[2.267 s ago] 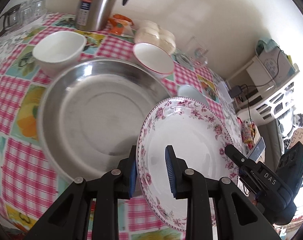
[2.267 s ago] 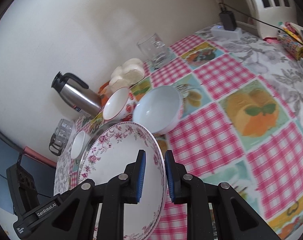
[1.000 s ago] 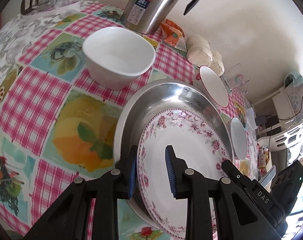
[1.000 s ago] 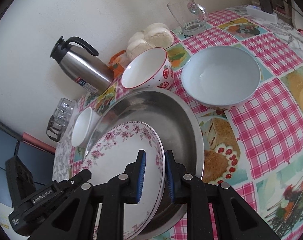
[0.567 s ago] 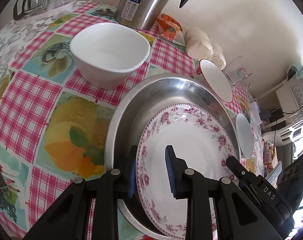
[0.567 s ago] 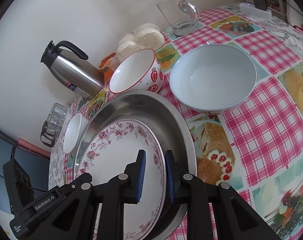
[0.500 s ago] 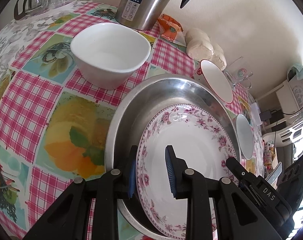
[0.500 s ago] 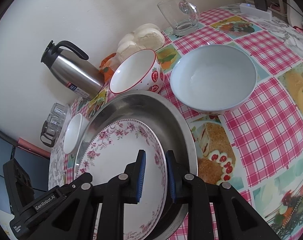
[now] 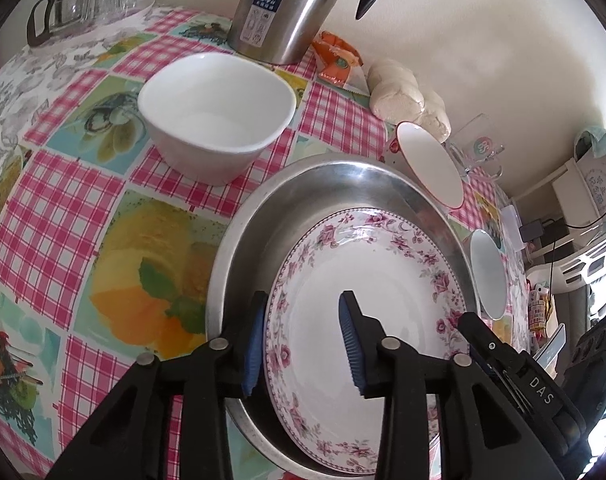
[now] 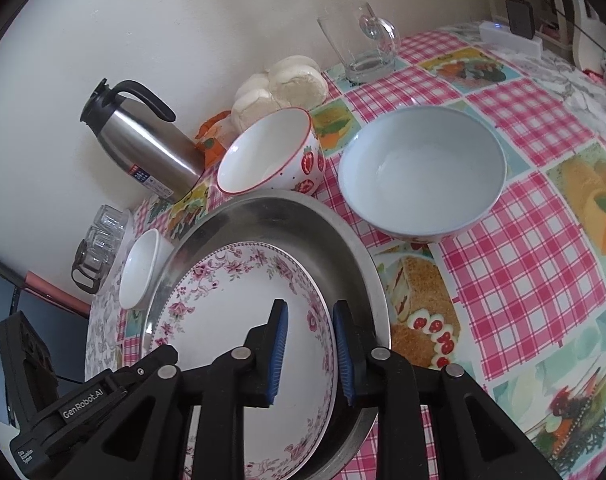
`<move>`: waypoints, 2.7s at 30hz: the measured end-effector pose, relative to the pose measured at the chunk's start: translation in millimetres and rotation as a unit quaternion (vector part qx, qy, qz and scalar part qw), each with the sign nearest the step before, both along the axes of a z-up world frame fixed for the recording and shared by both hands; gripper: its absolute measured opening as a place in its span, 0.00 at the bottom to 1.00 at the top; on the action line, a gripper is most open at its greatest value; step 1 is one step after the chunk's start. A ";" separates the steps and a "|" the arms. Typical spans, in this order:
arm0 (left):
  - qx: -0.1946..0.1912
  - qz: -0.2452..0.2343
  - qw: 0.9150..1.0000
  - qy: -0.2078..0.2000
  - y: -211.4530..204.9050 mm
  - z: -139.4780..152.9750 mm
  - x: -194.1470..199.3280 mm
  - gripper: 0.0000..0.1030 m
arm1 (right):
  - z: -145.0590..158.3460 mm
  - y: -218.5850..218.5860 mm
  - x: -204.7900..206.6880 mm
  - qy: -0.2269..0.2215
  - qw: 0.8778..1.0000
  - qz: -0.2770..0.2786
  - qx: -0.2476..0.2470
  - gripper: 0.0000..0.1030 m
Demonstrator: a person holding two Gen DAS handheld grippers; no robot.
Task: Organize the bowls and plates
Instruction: 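Lower the floral plate into the steel basin and open both grippers, then raise both open grippers and move them toward the red-rimmed white bowl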
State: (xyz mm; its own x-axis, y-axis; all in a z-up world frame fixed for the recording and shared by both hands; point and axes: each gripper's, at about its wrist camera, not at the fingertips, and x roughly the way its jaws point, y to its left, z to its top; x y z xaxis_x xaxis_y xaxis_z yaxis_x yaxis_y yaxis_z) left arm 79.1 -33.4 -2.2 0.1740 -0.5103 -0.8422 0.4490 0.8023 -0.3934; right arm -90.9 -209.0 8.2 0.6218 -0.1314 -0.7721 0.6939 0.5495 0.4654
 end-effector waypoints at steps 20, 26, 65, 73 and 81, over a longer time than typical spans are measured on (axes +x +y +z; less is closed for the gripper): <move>0.029 0.008 0.998 -0.058 4.2 29.7 -10.4 0.55 | 30.2 2.7 -15.3 -0.025 0.998 -0.017 -0.050 0.45; 0.066 0.020 0.996 -0.052 7.1 21.8 -11.4 0.59 | 24.3 4.6 -15.2 0.008 0.998 -0.015 -0.059 0.62; 0.131 0.058 0.986 -0.088 10.7 9.0 -10.7 0.91 | 8.7 7.1 -8.8 0.085 0.991 0.015 -0.100 1.00; 0.088 0.062 0.988 -0.110 6.9 21.6 -9.9 0.91 | 15.6 -10.2 -28.1 0.080 0.991 -0.019 -0.109 1.00; 0.045 0.061 0.987 -0.142 -5.5 37.0 -7.1 0.91 | 18.2 -26.4 -43.5 0.070 0.990 -0.051 -0.112 1.00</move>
State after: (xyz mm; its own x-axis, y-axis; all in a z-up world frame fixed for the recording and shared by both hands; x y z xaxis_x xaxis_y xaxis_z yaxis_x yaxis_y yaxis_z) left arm 72.1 -38.9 34.8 0.4642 -0.3959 -0.7923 0.4294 0.8830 -0.1897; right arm -134.4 -235.4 26.4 0.4855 -0.3655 -0.7941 0.8005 0.5510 0.2358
